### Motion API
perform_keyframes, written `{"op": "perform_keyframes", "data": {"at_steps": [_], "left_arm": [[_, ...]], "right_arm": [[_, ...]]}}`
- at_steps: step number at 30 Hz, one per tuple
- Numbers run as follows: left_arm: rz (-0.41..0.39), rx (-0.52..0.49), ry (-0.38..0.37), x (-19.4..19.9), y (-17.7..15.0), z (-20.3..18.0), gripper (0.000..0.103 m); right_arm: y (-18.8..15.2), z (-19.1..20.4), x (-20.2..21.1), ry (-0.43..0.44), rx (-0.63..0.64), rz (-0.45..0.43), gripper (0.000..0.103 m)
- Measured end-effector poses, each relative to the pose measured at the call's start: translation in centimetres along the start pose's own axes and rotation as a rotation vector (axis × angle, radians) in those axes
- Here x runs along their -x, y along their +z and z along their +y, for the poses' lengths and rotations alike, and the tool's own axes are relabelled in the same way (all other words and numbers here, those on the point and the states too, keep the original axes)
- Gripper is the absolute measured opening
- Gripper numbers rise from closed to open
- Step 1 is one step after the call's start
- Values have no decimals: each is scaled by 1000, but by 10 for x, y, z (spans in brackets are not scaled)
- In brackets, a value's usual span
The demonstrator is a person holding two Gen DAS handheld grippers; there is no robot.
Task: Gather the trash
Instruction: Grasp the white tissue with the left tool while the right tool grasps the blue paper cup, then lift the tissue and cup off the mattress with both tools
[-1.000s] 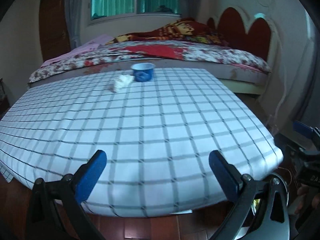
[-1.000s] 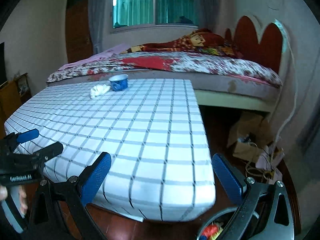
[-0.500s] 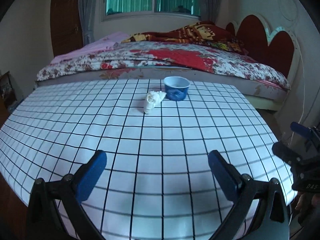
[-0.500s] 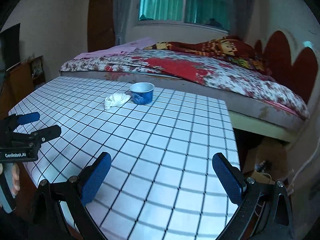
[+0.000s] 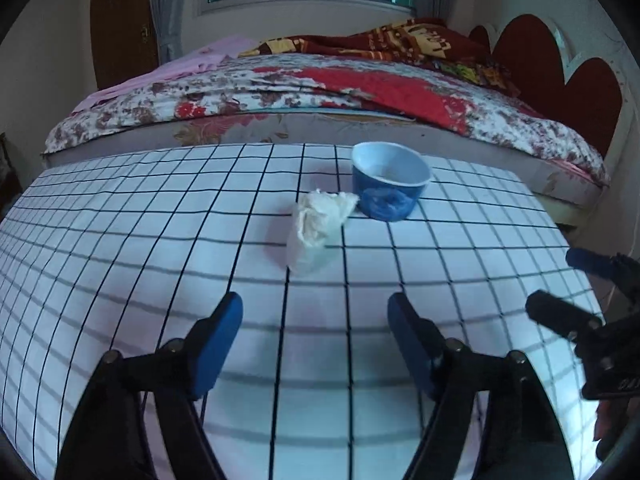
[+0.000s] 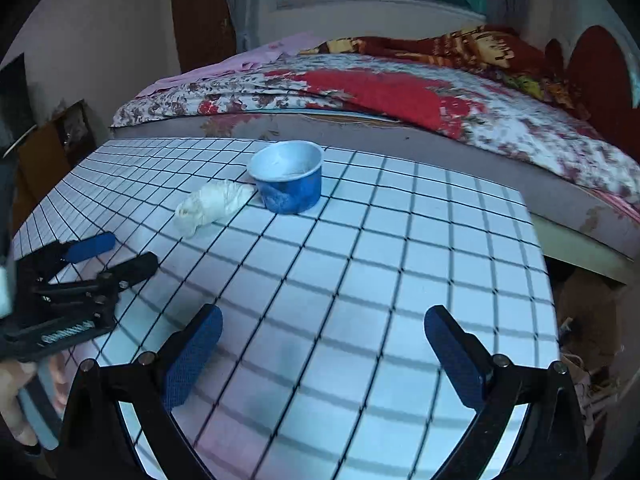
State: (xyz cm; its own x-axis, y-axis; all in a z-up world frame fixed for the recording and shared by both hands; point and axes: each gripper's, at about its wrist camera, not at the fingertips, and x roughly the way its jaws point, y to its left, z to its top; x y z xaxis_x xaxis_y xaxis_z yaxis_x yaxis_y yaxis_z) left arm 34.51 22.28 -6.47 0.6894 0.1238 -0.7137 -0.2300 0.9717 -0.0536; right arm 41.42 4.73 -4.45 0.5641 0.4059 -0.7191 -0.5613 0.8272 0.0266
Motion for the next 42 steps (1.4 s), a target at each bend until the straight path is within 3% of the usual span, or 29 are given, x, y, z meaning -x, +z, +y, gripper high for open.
{"op": "perform_keyframes", "data": {"at_steps": [11,16,17,20,21,25,32,35,41,42], "left_arm": [[72,-12,-39,-69,38,9,75],[109,0,-56,-85,43,15,68],[107,-8,-55,-86,44,14,65],[111,-47,-90,-89,50,13,37],[114,-65,-87,-90,53,12,36],[92,-105,-56,-88,61,21,34],[81,-25,-15,-92,67,50,34],[90,-3,-19,-98,68,54,34],[94,-2,-9,-101,69,56,34],[93,-1,-6,-101,69,56,34]], "right_arm": [[37,-9,-59,19,63,13,102],[38,-10,-70,24,75,8,102],[39,-10,-73,28,73,9,102],[46,-6,-79,36,77,11,102],[48,-3,-81,37,85,12,102],[58,9,-91,48,102,18,102],[84,29,-119,62,59,19,101],[94,33,-130,37,30,20,93],[98,35,-139,30,20,29,92],[97,35,-140,27,25,32,85]]}}
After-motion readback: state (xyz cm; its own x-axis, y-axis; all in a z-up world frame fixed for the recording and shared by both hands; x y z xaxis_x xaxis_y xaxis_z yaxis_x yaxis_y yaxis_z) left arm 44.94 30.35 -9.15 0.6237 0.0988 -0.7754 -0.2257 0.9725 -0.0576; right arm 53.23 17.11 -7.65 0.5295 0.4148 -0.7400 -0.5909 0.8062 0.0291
